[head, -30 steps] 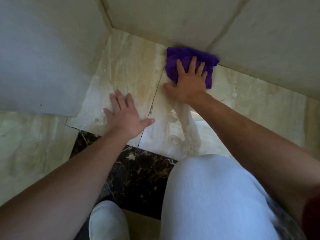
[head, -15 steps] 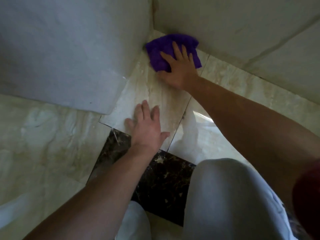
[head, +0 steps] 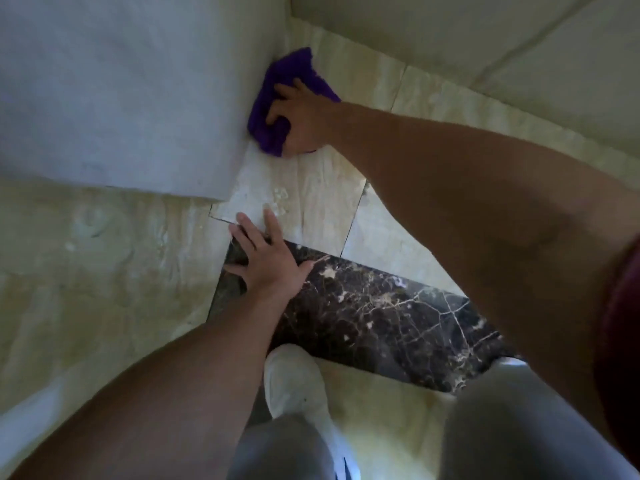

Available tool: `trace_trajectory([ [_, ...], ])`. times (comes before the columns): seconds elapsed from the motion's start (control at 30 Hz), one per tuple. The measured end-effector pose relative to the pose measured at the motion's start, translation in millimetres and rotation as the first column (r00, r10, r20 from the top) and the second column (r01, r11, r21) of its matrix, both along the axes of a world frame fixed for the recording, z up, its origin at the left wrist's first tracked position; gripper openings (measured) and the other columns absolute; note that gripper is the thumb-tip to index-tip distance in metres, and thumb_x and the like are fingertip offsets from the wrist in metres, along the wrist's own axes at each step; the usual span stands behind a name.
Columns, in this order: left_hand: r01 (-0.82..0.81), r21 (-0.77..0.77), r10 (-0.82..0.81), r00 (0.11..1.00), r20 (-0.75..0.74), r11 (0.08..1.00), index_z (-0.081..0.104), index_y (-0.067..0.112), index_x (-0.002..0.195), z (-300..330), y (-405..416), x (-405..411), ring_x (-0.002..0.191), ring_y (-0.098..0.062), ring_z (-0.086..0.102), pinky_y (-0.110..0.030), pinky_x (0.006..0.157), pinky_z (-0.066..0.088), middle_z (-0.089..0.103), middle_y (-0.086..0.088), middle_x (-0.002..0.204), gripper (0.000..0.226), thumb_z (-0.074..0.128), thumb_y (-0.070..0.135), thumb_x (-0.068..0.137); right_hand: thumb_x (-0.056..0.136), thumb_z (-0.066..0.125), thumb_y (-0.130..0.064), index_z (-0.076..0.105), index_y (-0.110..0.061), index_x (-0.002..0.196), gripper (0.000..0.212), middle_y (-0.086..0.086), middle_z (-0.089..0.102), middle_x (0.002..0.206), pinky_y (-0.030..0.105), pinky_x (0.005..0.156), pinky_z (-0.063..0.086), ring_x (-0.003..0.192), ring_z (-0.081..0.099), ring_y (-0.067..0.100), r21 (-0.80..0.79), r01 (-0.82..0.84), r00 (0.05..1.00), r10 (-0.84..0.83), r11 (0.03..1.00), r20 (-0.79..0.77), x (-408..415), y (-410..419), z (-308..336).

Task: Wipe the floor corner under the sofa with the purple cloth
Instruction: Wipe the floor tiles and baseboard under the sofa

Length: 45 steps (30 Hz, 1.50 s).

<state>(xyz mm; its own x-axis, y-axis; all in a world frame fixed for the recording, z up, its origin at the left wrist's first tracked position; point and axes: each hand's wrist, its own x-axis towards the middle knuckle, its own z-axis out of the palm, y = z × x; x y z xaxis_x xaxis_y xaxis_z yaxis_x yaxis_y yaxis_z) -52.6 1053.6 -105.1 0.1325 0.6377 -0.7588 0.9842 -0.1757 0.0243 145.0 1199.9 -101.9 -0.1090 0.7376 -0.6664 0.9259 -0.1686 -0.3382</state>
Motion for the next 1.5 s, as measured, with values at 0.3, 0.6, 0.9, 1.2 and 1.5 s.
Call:
trace_trajectory([
  [0.3, 0.07, -0.101, -0.066, 0.997, 0.049, 0.992, -0.01, 0.041, 0.158, 10, 8, -27, 0.152, -0.048, -0.016, -0.07, 0.116, 0.024, -0.035, -0.007, 0.164, 0.101, 0.056, 0.069, 0.087, 0.083, 0.07, -0.046, 0.025, -0.029, 0.156, 0.087, 0.01, 0.008, 0.17, 0.061, 0.121, 0.021, 0.155, 0.006, 0.044, 0.169, 0.046, 0.99, -0.067, 0.985, 0.121, 42, 11, 1],
  [0.6, -0.025, 0.137, 0.013, 0.996, 0.088, 0.99, 0.034, 0.032, 0.154, 62, 6, -114, 0.15, -0.033, 0.029, -0.049, 0.118, 0.031, 0.018, -0.007, 0.169, 0.059, 0.052, 0.039, 0.098, 0.079, 0.078, -0.022, 0.037, -0.026, 0.146, 0.078, 0.004, 0.008, 0.17, 0.061, 0.123, 0.011, 0.157, 0.004, 0.033, 0.206, 0.181, 0.976, -0.202, 0.962, 0.087, 39, 28, 2],
  [0.9, -0.009, 0.219, -0.007, 0.997, 0.076, 0.976, -0.009, 0.042, 0.158, -15, 11, -172, 0.155, -0.034, -0.02, -0.068, 0.119, 0.007, -0.026, -0.005, 0.167, 0.106, 0.046, 0.085, 0.078, 0.073, 0.08, -0.028, 0.041, -0.016, 0.146, 0.084, 0.011, 0.033, 0.158, 0.059, 0.117, 0.031, 0.148, 0.026, 0.037, 0.315, 0.286, 0.95, -0.31, 0.905, 0.029, 28, 23, -20],
  [1.2, 0.029, 0.256, -0.072, 0.985, 0.16, 0.966, -0.006, 0.037, 0.159, -19, -1, -189, 0.154, -0.032, -0.02, -0.064, 0.123, 0.003, -0.024, -0.006, 0.167, 0.102, 0.045, 0.08, 0.083, 0.077, 0.059, -0.045, 0.038, -0.022, 0.15, 0.079, 0.007, 0.019, 0.168, 0.06, 0.121, 0.018, 0.155, 0.011, 0.037, 0.313, 0.279, 0.951, -0.306, 0.908, 0.039, -81, -62, -12],
  [1.5, 0.129, 0.348, -0.175, 0.979, 0.103, 0.928, 0.026, 0.046, 0.154, -11, 24, -280, 0.157, -0.033, -0.007, -0.06, 0.124, 0.005, 0.0, -0.006, 0.171, 0.069, 0.053, 0.061, 0.092, 0.081, 0.069, -0.041, 0.041, -0.03, 0.146, 0.071, 0.0, 0.032, 0.16, 0.053, 0.105, 0.044, 0.145, 0.028, 0.04, 0.211, 0.114, 0.957, -0.164, 0.971, 0.239, -159, -109, 10],
])
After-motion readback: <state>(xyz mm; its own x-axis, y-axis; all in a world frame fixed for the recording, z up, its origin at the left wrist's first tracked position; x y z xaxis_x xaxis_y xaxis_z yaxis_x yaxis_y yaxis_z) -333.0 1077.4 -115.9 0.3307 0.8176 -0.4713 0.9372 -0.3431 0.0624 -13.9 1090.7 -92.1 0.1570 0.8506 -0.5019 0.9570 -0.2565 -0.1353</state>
